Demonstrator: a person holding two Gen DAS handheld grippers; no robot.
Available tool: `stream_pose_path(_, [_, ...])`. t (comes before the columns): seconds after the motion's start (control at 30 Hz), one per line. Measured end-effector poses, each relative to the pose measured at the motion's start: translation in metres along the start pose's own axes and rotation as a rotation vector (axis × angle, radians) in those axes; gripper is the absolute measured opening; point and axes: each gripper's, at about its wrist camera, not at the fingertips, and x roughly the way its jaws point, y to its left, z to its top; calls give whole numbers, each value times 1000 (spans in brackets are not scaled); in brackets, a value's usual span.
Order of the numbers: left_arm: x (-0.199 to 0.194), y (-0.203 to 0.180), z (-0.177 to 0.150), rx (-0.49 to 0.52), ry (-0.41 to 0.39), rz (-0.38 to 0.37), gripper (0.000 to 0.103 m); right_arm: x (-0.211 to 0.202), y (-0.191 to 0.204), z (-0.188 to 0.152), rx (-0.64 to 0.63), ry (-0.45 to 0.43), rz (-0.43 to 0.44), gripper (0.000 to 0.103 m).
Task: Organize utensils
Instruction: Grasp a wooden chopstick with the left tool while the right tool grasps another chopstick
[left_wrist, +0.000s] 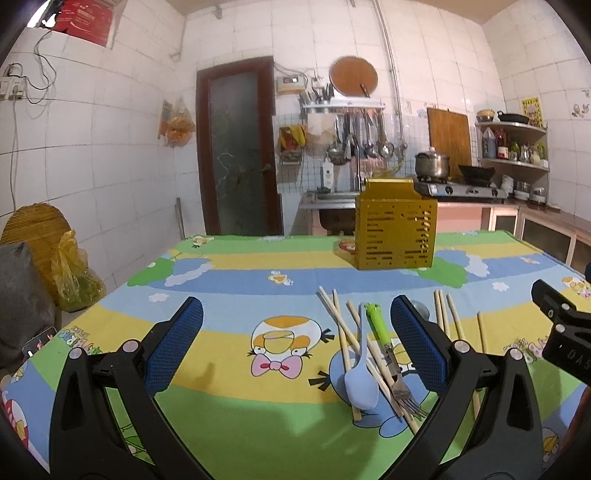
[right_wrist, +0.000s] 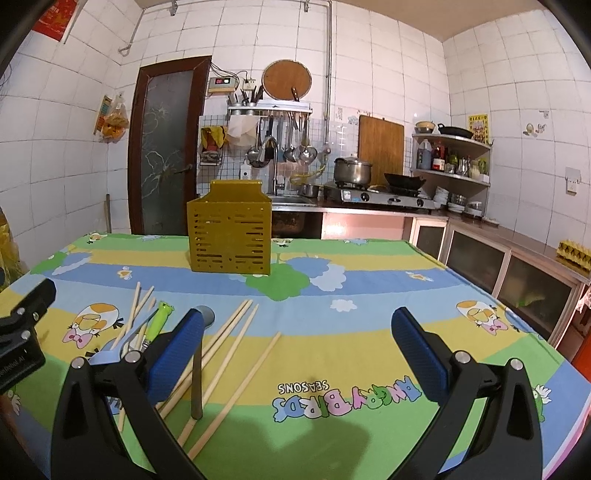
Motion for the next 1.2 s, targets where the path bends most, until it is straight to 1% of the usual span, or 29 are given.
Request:
stream_pose_path(0.23, [9,3,-1,-13,51,1,98,13,3,-1,-12,63,5,99])
stream_pose_path(0.4, [29,1,-3,-2,177,-52,98,26,11,-1,-45,131,-4,99])
stream_pose_path(0.47, [40,1,-4,-3,232,-72,98,37,12,-1,-34,188,-6,99])
stream_pose_path(0.5, [47,1,-3,3,260,-76,98,42,12,0,-25,212,-3,99])
stream_pose_path(0.6, [69,-1,-1,28,333,-56,98,61,11,2,-1,283,-13,99])
stream_pose_path(0.73, [100,0,3,22,451,-75,98,85,12,6,5,336,-50,99])
stream_pose_path(0.83, [114,-1,9,38,476,-91,98,100,11,6,9,387,-67,99])
stream_pose_path(0.93, [126,-4,19,69,454,-91,98,114,5,2,56,444,-64,99])
stream_pose_path(1.0, [140,-7,23,73,454,-98,98,121,3,1,85,467,-50,99])
stream_pose_path(1.1, [167,-7,25,56,496,-99,98,129,7,1,87,486,-53,99])
stream_pose_path(1.2, [186,-4,26,44,525,-80,98,135,12,4,71,483,-57,99])
